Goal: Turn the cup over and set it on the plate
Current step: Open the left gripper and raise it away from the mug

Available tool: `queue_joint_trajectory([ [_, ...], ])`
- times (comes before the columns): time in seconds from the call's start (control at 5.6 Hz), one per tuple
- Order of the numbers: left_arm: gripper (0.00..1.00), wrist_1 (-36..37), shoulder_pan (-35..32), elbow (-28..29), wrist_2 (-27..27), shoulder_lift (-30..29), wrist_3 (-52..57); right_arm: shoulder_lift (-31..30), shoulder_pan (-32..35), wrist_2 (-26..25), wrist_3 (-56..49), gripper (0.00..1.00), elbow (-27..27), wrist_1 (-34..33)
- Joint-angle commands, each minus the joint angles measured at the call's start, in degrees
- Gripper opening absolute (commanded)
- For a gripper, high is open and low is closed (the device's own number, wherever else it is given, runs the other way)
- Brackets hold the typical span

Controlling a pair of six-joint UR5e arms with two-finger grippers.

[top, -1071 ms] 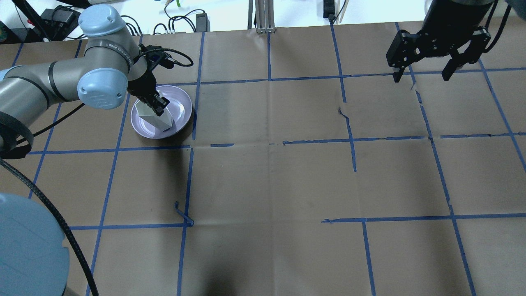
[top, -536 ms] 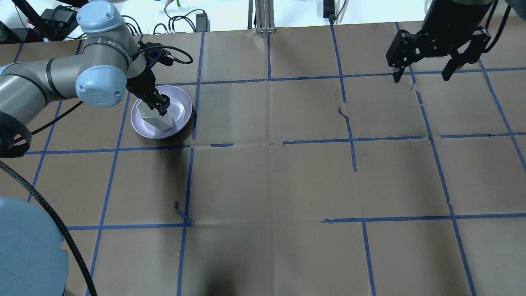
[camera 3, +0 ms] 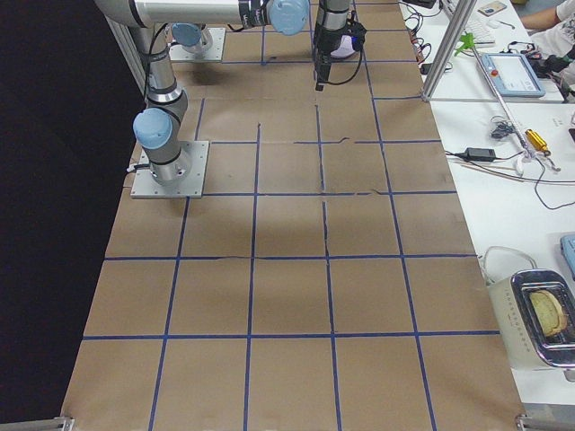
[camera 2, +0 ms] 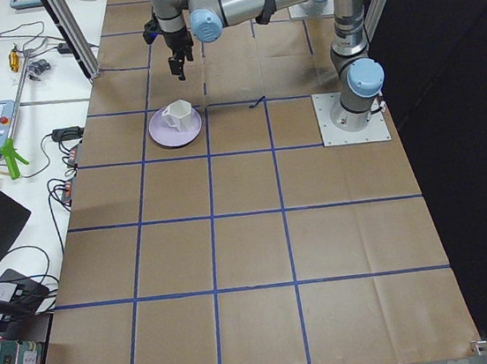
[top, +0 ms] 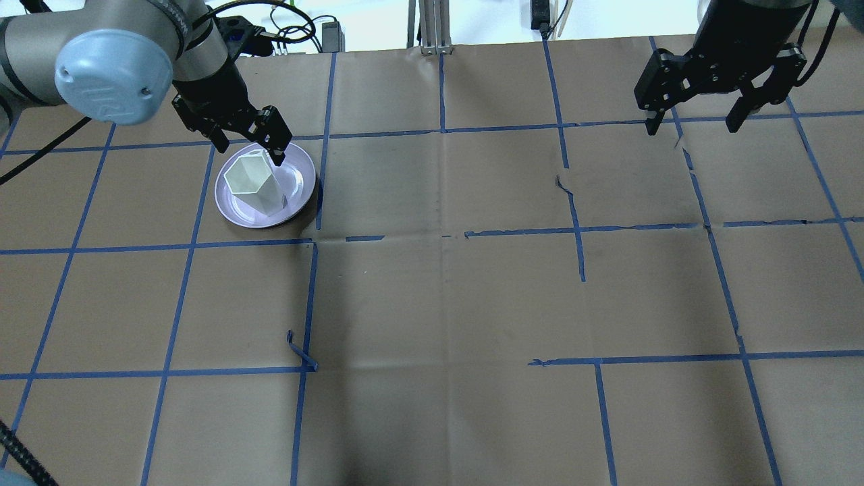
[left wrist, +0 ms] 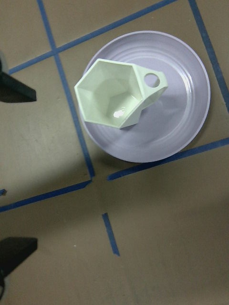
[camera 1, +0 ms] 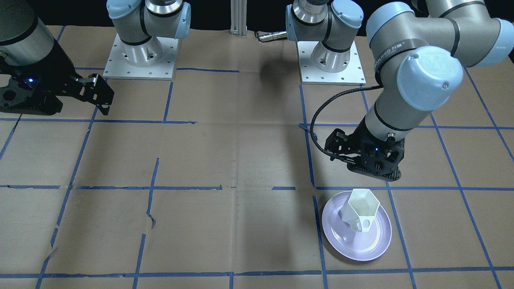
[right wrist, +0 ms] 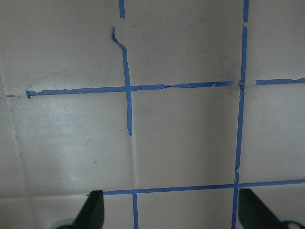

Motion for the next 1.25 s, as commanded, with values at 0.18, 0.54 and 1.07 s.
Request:
queue_joint_trajectory([
  [0.18, 0.98, -6.6, -2.5, 0.8, -1.2, 7.7, -7.9, 0.0, 0.0, 0.0, 0.0, 1.0, 0.0, 0.0],
  [0.54, 0.98, -6.6, -2.8, 0.2, -1.0, 8.9, -9.9, 0.0, 0.0, 0.0, 0.0, 1.0, 0.0, 0.0],
  [1.07, 0.98, -6.2, -2.8, -0.4, -1.0, 9.6, -9.8, 0.0, 0.0, 0.0, 0.0, 1.0, 0.0, 0.0],
])
